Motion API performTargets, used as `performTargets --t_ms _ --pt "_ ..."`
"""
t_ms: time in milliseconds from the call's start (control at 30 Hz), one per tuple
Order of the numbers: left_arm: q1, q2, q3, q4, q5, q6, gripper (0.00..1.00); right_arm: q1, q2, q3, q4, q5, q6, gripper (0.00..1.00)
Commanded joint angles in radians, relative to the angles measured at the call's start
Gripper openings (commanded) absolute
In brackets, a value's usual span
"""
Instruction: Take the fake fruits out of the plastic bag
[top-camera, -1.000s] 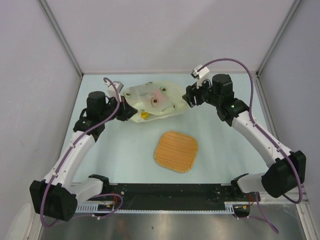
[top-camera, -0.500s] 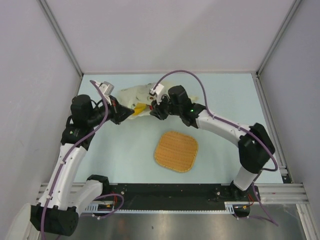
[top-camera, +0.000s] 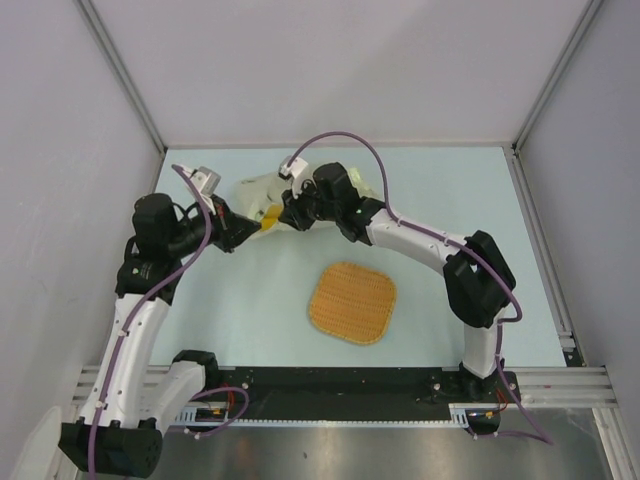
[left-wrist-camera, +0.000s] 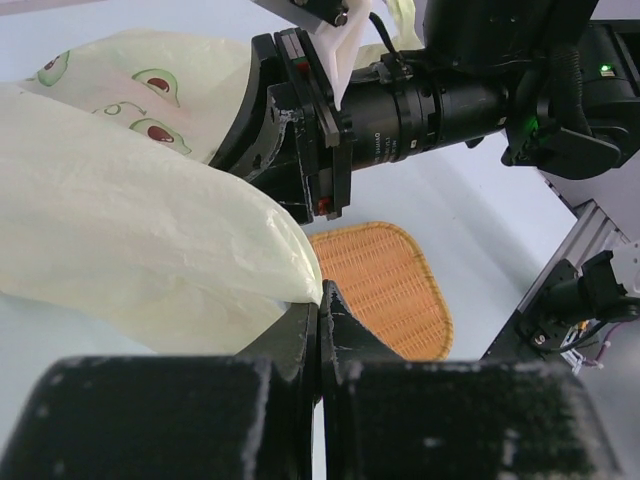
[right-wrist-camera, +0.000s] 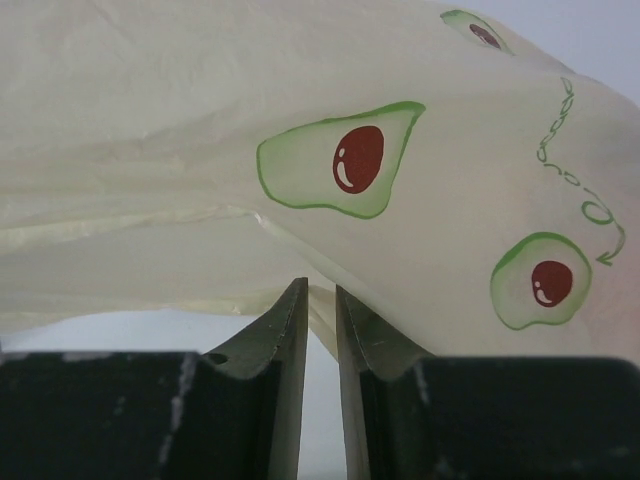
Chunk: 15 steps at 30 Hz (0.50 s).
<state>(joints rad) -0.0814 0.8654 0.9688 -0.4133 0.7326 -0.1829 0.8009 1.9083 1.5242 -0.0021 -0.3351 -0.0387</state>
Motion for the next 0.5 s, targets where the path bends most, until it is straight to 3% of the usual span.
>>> performTargets --t_ms 0,267,467 --pt "0.017 -0.008 -0.001 0.027 0.025 0.005 0.00 0.000 -0.044 -0.002 0.075 -0.016 0.080 0.22" --pt "0.029 0.009 0.021 0.010 0.036 0.002 0.00 -0.023 -0.037 0.002 0.086 -0.087 0.122 0.24" --pt "0.032 0.029 0.028 0.060 0.076 -0.032 0.00 0.012 0.099 0.071 0.103 0.059 0.095 0.23"
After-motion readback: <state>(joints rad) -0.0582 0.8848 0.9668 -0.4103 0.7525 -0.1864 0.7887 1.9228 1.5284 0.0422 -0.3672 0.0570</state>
